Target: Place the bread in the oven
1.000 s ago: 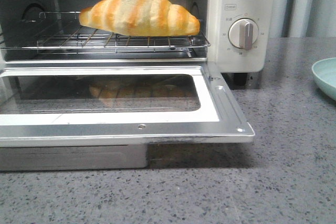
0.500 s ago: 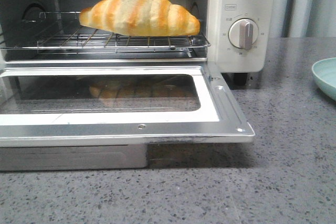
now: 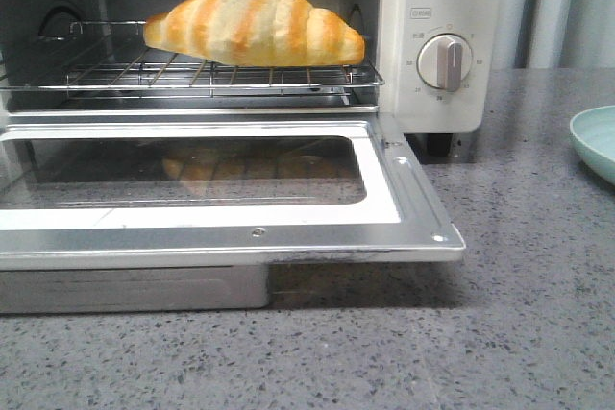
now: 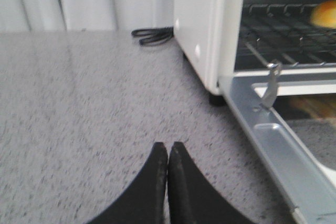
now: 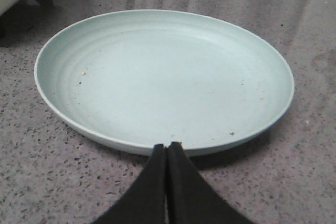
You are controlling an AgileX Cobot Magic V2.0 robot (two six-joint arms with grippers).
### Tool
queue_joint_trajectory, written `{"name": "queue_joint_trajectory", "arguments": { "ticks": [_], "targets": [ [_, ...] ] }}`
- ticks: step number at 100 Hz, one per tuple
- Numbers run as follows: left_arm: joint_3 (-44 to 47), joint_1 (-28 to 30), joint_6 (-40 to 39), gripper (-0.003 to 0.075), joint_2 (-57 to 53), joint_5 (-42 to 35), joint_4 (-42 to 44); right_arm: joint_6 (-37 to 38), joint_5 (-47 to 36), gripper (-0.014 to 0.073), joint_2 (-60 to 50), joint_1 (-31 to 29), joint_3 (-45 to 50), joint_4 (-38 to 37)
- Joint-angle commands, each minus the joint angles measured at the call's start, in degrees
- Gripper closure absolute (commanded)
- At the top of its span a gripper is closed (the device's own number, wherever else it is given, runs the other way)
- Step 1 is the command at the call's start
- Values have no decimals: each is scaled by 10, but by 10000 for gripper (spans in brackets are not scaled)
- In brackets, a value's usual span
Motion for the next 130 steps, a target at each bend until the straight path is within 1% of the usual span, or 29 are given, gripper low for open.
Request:
{"name": "queue_joint_trajectory", "arguments": {
  "ticks": [1,12,22,40,51,74,130],
  "targets": [
    [14,23,-33,741,-18,-22,2,-4,-16,670,-11,-4,7,2],
    [14,53,-61,741,-18,-3,2,-4,-16,670,-11,-4,7,2],
    [14,66,-62,741,-18,6,4,-4,-16,670,-11,-4,7,2],
    [14,66,-62,741,-18,17,8,-4,-16,670,-11,-4,7,2],
    [14,66,-62,741,-18,37,18,-4,-16,670,-11,-4,7,2],
    [14,66,-62,741,-18,36,44,-4,-16,670,-11,-4,7,2],
    [14,66,-62,741,-18,35,34,-4,-16,670,-11,-4,7,2]
  ]
}}
